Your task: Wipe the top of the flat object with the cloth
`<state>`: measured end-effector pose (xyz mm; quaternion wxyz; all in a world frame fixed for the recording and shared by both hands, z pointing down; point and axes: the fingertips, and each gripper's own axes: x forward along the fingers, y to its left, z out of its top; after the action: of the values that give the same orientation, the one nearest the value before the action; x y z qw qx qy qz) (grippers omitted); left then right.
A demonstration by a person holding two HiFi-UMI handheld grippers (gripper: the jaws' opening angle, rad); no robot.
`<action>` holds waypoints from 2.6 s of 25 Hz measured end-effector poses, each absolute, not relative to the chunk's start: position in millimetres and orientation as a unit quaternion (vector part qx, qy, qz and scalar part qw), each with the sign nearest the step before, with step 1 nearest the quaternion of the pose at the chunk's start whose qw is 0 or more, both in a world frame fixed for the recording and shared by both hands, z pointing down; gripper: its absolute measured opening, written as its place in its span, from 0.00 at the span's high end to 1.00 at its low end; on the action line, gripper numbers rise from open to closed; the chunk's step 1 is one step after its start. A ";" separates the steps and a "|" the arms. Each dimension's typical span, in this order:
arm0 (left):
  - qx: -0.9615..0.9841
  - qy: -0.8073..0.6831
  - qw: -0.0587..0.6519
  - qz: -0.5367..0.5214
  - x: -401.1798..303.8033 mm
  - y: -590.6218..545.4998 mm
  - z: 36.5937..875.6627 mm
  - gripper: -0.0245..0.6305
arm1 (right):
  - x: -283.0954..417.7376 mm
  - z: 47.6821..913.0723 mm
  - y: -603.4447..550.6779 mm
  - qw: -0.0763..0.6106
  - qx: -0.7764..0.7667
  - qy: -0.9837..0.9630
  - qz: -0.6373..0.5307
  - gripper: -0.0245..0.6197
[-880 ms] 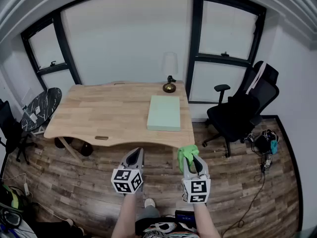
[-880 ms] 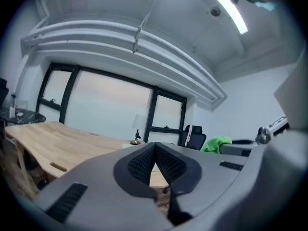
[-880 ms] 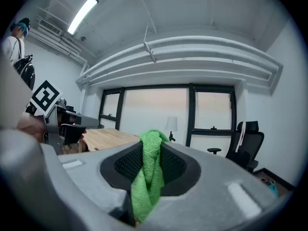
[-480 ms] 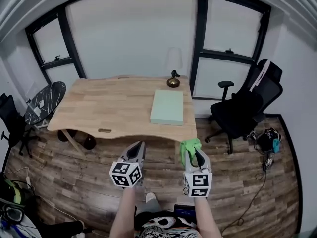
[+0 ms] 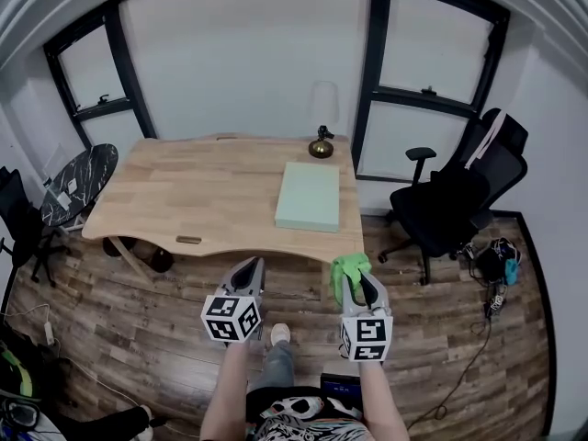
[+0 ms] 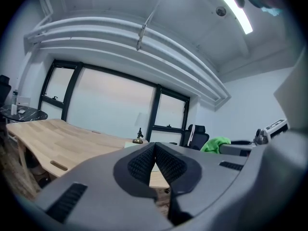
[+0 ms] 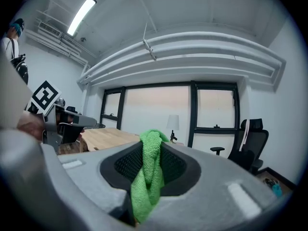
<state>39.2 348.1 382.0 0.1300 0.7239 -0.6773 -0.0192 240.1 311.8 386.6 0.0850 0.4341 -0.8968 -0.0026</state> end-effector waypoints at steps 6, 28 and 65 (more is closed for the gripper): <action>0.721 -0.680 0.134 -0.020 17.5 300.0 395.6 0.95 | 226.7 400.6 265.3 0.095 0.440 -0.893 0.004 0.82; 0.747 -0.634 0.201 0.000 -114.4 6.1 450.4 0.95 | 129.3 450.9 5.8 0.169 0.512 -0.841 0.049 0.82; 0.757 -0.577 0.289 0.103 -120.7 -87.9 579.7 0.95 | 111.2 551.5 -87.9 0.244 0.522 -0.806 0.136 0.82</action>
<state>-120.7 -87.9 579.7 0.2891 0.7565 -0.5774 0.1033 111.2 -87.9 551.5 0.2438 0.5217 -0.8061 0.1363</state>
